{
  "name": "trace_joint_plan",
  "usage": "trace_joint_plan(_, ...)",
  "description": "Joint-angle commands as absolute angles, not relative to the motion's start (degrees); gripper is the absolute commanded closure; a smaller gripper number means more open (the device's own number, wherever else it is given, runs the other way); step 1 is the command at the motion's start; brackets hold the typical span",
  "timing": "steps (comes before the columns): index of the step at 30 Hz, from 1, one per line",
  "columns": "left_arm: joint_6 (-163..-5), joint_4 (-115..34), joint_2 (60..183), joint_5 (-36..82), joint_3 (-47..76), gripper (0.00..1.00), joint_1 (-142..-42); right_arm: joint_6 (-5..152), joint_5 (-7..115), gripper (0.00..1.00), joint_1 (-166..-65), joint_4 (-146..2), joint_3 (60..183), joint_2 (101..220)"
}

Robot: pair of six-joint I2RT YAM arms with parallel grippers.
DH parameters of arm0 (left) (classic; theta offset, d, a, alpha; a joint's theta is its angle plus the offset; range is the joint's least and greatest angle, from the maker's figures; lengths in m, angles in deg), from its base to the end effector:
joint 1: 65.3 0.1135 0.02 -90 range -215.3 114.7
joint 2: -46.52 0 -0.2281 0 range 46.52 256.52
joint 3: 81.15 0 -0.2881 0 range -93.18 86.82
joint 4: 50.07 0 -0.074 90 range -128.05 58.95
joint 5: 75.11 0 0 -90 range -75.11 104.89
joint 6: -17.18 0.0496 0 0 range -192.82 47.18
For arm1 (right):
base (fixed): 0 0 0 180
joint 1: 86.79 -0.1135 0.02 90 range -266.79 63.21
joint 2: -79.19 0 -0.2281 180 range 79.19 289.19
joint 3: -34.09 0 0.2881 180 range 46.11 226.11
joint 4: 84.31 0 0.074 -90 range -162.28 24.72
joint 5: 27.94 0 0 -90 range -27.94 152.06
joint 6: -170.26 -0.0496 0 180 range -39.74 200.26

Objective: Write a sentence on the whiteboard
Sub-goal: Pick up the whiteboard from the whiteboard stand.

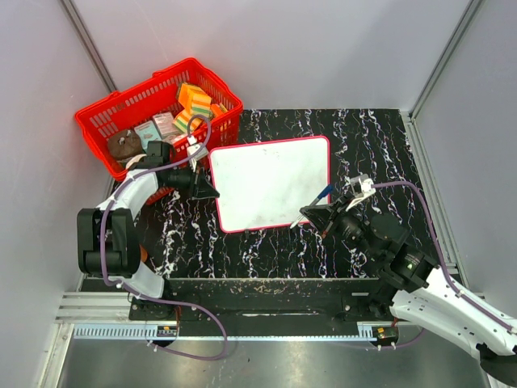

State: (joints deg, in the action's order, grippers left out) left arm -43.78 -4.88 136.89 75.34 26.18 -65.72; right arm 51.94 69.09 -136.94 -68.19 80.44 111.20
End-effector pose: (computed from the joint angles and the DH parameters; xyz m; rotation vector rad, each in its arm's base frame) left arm 0.3405 -0.0456 0.1664 0.8625 2.0592 -1.1163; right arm 0.1513 0.1718 0.3019 -0.2205 1.6735 0.9530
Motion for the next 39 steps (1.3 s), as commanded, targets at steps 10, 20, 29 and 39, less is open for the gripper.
trace_joint_plan(10,-29.9,9.4,135.9,74.3,31.1,1.0,-62.2,52.6,68.7,1.0,-137.0,-74.7,81.0,114.2)
trace_joint_plan(20,-24.7,13.8,136.8,77.8,29.3,0.91,-62.2,51.6,68.4,1.0,-137.0,-76.2,80.3,114.9)
trace_joint_plan(29,-27.5,11.9,138.5,82.0,28.2,0.77,-62.2,51.5,68.7,1.0,-137.0,-76.1,80.0,114.7)
trace_joint_plan(39,-30.0,9.1,139.5,79.8,29.2,0.54,-62.1,51.5,68.9,1.0,-137.0,-76.3,79.6,114.7)
